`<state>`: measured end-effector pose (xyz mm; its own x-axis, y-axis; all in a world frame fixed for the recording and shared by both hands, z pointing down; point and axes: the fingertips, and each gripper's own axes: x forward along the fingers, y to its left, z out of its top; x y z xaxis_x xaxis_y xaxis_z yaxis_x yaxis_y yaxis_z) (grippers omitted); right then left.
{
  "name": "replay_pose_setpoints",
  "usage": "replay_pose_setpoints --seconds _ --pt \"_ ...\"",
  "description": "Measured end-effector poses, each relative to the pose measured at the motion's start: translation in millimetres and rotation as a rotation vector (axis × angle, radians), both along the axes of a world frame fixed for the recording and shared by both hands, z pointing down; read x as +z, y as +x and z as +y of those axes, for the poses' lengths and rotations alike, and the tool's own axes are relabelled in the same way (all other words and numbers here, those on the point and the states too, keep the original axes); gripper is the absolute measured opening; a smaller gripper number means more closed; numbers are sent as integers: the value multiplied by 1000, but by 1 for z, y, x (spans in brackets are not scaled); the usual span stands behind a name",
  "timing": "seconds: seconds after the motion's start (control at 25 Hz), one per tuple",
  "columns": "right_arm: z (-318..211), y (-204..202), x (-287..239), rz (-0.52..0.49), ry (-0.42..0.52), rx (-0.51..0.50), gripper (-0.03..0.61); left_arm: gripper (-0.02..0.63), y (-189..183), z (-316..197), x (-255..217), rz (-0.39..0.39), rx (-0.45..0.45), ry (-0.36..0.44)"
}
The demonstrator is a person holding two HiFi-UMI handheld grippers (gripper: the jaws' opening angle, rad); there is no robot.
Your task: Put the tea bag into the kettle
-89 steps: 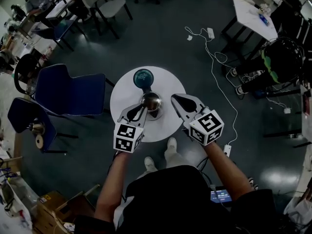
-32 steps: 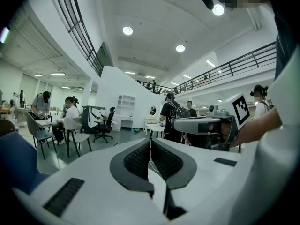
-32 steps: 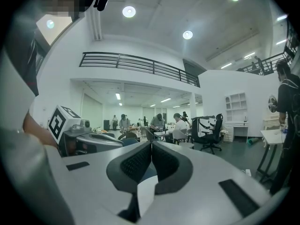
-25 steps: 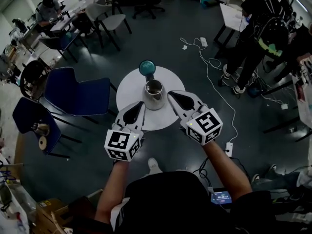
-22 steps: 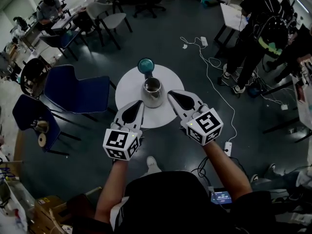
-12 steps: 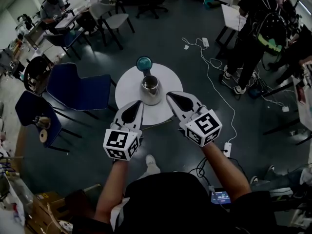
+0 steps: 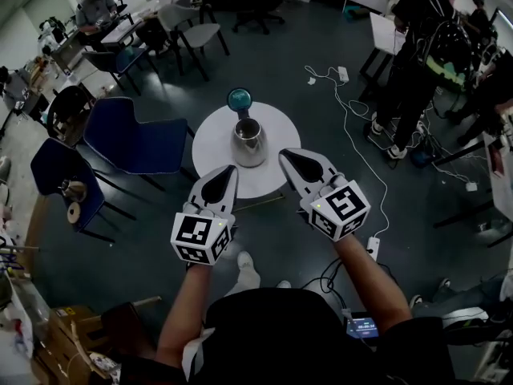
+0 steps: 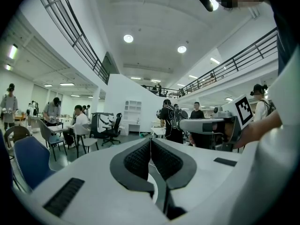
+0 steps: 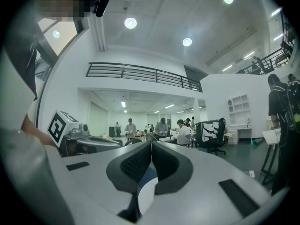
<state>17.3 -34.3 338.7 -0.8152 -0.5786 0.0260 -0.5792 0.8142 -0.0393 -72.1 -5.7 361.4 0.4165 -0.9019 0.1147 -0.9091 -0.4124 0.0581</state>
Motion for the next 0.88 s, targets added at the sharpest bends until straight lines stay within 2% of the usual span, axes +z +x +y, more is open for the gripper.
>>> replay_pose_setpoints --seconds 0.36,0.88 --pt "42 35 -5 1 13 -10 20 18 39 39 -6 -29 8 21" --pt "89 60 -7 8 32 -40 20 18 65 89 -9 -19 -19 25"
